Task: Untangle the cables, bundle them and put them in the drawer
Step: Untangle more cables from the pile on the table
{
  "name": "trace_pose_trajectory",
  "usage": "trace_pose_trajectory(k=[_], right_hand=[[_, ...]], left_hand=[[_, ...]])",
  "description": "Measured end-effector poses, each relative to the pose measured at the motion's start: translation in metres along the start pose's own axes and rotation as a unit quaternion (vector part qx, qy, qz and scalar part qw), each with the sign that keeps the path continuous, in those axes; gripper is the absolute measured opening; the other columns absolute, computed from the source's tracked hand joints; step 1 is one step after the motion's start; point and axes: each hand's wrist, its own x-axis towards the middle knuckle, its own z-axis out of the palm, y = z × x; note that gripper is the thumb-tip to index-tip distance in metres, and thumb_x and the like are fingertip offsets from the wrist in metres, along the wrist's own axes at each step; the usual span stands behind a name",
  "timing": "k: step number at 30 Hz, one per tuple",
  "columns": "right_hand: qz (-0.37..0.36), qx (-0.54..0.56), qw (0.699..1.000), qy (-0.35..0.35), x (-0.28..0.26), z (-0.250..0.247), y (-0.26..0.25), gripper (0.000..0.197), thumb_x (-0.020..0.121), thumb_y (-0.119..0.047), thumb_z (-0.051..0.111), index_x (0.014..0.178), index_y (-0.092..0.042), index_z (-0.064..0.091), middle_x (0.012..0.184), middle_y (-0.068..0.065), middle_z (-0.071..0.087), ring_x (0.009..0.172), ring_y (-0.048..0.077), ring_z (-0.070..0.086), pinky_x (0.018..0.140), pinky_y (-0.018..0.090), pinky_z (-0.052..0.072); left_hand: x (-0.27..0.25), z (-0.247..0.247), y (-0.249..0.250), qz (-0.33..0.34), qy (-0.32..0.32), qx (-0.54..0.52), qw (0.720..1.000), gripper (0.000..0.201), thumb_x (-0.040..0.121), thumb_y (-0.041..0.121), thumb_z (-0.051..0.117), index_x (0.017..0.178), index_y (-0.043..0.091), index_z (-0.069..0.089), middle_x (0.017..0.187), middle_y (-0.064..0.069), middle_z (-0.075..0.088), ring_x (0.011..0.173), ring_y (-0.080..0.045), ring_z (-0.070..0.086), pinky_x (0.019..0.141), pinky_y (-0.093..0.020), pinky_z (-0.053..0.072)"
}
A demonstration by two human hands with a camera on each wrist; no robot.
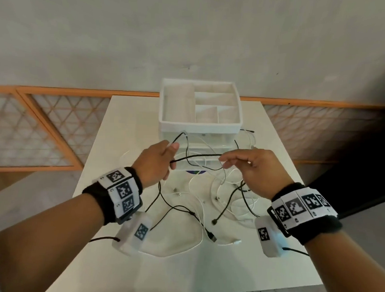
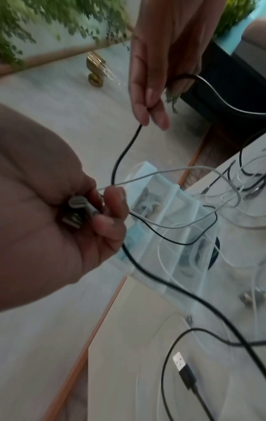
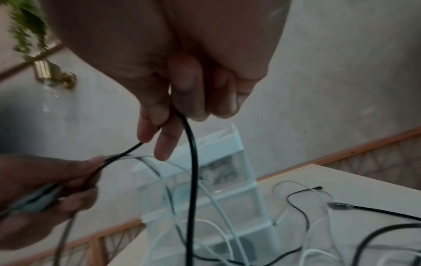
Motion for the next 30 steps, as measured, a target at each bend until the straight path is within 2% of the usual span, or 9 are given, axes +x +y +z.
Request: trace_pose_trajectory(k=[5, 10, 14, 16, 20, 23, 26, 28, 30], right_hand=[[0.043, -0.024, 0.992, 0.116, 0.012, -0.029, 0.022, 0.05, 0.093, 0.008, 0.042, 0.106, -0.029, 0.074, 0.085, -0.002, 0.072, 0.054, 0.009, 0.066, 0.06, 0.012, 0.052], [0.016, -0.057, 0.961, 0.271, 0.037, -0.059, 0.021, 0.032, 0.092, 0.007, 0.043, 0.09, -0.017, 0.064, 0.09, 0.005, 0.072, 0.074, 0.011, 0.065, 0.064, 0.002, 0.041], [0.097, -0.14, 0.973, 0.157, 0.049, -0.054, 0.034, 0.024, 0.093, 0.0, 0.05, 0.091, -0.02, 0.063, 0.146, 0.004, 0.05, 0.121, 0.024, 0.058, 0.093, 0.02, 0.04], [0.114, -0.152, 0.976, 0.103, 0.04, -0.036, 0.027, 0.028, 0.088, -0.004, 0.059, 0.105, -0.026, 0.062, 0.156, 0.0, 0.03, 0.113, 0.024, 0.064, 0.1, 0.036, 0.05], [-0.019, -0.1, 0.995, 0.007, 0.015, 0.021, -0.015, 0.047, 0.079, -0.019, 0.073, 0.123, -0.03, 0.06, 0.127, -0.003, 0.044, 0.068, 0.006, 0.056, 0.079, 0.034, 0.056], [-0.066, -0.079, 0.994, -0.042, 0.012, 0.051, -0.03, 0.022, 0.082, -0.028, 0.061, 0.1, -0.025, 0.073, 0.103, -0.002, 0.053, 0.076, 0.013, 0.056, 0.078, 0.04, 0.055], [-0.026, -0.022, 0.999, -0.022, 0.018, 0.043, -0.032, 0.036, 0.087, -0.045, 0.045, 0.077, -0.024, 0.073, 0.081, -0.005, 0.058, 0.075, 0.014, 0.057, 0.076, 0.041, 0.051], [-0.048, -0.04, 0.997, -0.05, 0.015, 0.035, -0.031, 0.039, 0.084, -0.061, 0.05, 0.065, -0.03, 0.065, 0.066, -0.008, 0.05, 0.064, 0.009, 0.051, 0.067, 0.036, 0.048], [-0.063, -0.09, 0.99, -0.088, 0.011, 0.034, -0.026, 0.032, 0.084, -0.055, 0.062, 0.062, -0.03, 0.061, 0.056, -0.01, 0.043, 0.055, 0.007, 0.044, 0.058, 0.033, 0.041]], left_hand=[[0.0, -0.015, -0.046, -0.099, 0.002, 0.086, 0.991, 0.045, 0.103, 0.046, 0.034, 0.073, 0.014, 0.046, 0.068, -0.004, 0.056, 0.05, -0.02, 0.044, 0.059, -0.031, 0.036], [-0.015, -0.015, -0.062, -0.146, -0.024, 0.075, 0.986, 0.048, 0.104, 0.041, 0.034, 0.074, 0.007, 0.051, 0.044, 0.002, 0.053, 0.037, -0.017, 0.044, 0.049, -0.027, 0.037], [-0.015, -0.019, -0.046, -0.145, -0.012, -0.028, 0.989, 0.046, 0.104, 0.039, 0.04, 0.072, 0.006, 0.05, 0.061, -0.014, 0.056, 0.045, -0.023, 0.046, 0.048, -0.029, 0.04], [-0.013, -0.021, -0.028, -0.123, -0.006, -0.079, 0.989, 0.042, 0.104, 0.036, 0.043, 0.073, 0.008, 0.048, 0.066, -0.015, 0.057, 0.05, -0.024, 0.047, 0.048, -0.03, 0.041], [-0.014, -0.014, 0.013, -0.085, -0.029, -0.17, 0.981, 0.035, 0.103, 0.031, 0.046, 0.078, 0.006, 0.048, 0.068, -0.011, 0.059, 0.048, -0.022, 0.051, 0.045, -0.029, 0.045], [-0.015, -0.004, 0.033, -0.06, -0.041, -0.191, 0.979, 0.035, 0.103, 0.03, 0.047, 0.079, 0.006, 0.049, 0.067, -0.01, 0.06, 0.047, -0.02, 0.053, 0.045, -0.03, 0.047], [-0.014, 0.0, 0.042, -0.056, -0.019, -0.206, 0.977, 0.035, 0.104, 0.029, 0.046, 0.079, 0.005, 0.05, 0.071, -0.014, 0.062, 0.049, -0.023, 0.057, 0.051, -0.036, 0.055], [-0.015, 0.0, 0.045, -0.062, -0.007, -0.241, 0.969, 0.033, 0.104, 0.028, 0.045, 0.086, 0.002, 0.053, 0.073, -0.017, 0.064, 0.052, -0.026, 0.062, 0.06, -0.043, 0.06], [-0.014, 0.0, 0.048, -0.066, 0.003, -0.268, 0.961, 0.031, 0.104, 0.028, 0.045, 0.089, 0.003, 0.055, 0.074, -0.016, 0.065, 0.053, -0.028, 0.064, 0.069, -0.048, 0.061]])
